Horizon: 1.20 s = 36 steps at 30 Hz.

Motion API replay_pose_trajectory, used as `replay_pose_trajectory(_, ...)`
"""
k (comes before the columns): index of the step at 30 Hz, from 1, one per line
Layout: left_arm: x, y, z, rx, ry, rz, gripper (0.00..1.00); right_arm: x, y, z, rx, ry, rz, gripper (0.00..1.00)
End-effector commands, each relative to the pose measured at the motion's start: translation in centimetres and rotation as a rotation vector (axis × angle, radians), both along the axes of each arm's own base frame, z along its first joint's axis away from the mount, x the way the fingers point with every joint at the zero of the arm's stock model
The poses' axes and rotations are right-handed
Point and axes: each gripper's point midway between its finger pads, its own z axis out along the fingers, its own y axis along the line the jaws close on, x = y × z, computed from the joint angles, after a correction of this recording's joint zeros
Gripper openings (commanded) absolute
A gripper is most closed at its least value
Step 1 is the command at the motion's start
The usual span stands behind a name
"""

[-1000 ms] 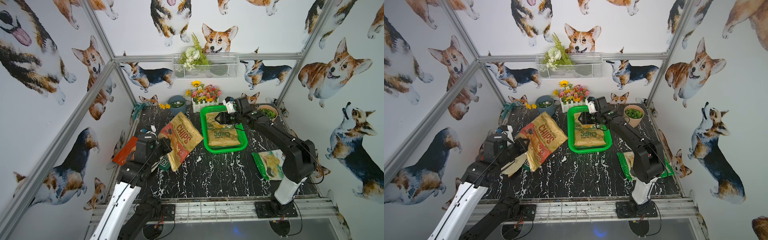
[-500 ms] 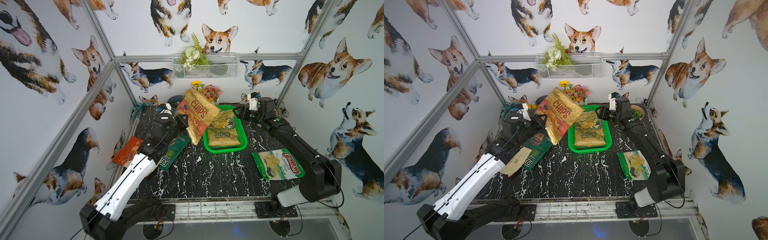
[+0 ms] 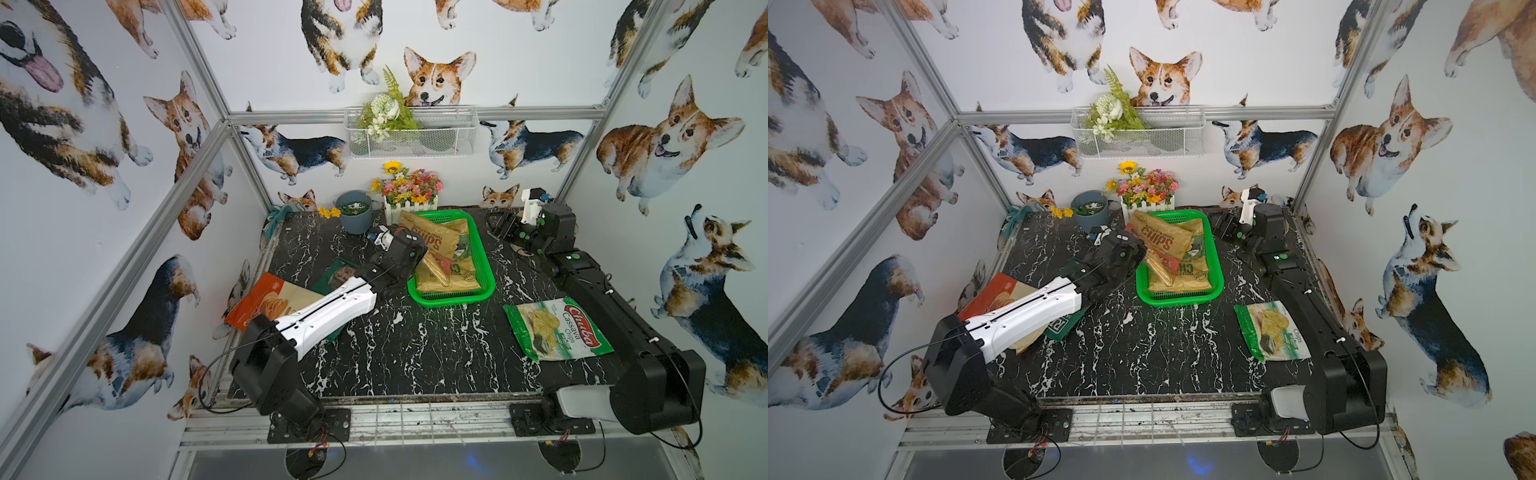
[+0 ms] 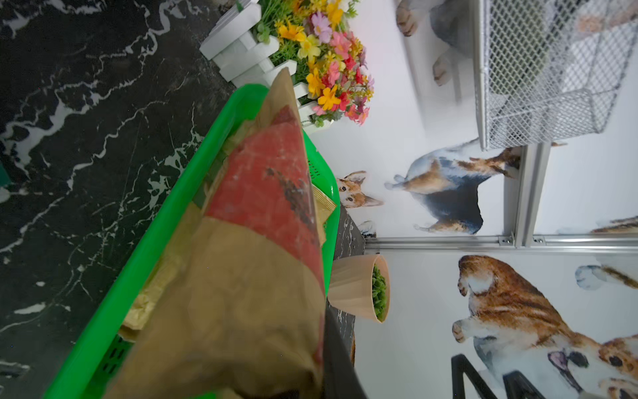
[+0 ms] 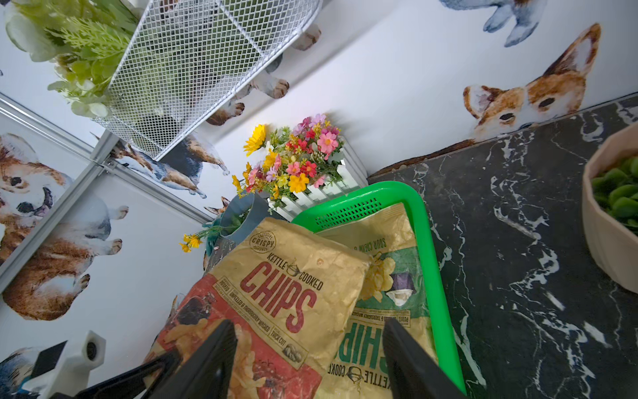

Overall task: Put the potato chips into the basket
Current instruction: Place the potato chip in the basket.

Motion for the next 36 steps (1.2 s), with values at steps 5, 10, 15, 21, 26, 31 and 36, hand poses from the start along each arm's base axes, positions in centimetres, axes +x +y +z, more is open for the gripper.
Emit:
replay_pose_trajectory(5,2.4,-4.7,-0.3,-0.179,-0.061,0.059,0.0,-0.1,-0.9,1.5,0.022,-0.047,0.016,0.71)
replay_pose_trajectory(10,3.5,-5.3,-2.9,-0.18,-0.062,0.107,0.0,-0.5,-1.4,1.7,0.016,-0.051,0.009,0.71)
replay_pose_trajectory(15,3.9,-4.4,-3.9,-0.13,-0.079,0.179,0.0,-0.9,-1.2,1.2,0.032,-0.04,0.017,0.71)
replay_pose_trajectory(21,3.3,-4.4,-5.3,-0.108,-0.061,0.209,0.0,-1.1,-1.3,0.7,0.017,-0.019,0.017,0.72)
replay_pose_trajectory(26,2.9,-4.3,-5.0,-0.14,-0.115,0.23,0.0,-1.3,-1.4,0.2,0.025,-0.008,0.011,0.72)
replay_pose_trajectory(31,3.4,-4.1,-4.2,-0.165,-0.171,0.256,0.0,-1.3,-1.2,0.2,0.034,-0.004,0.019,0.72)
replay_pose_trajectory(36,3.9,-4.6,-5.3,-0.182,-0.17,0.262,0.0,-1.2,-1.1,-0.1,0.035,0.004,0.023,0.71)
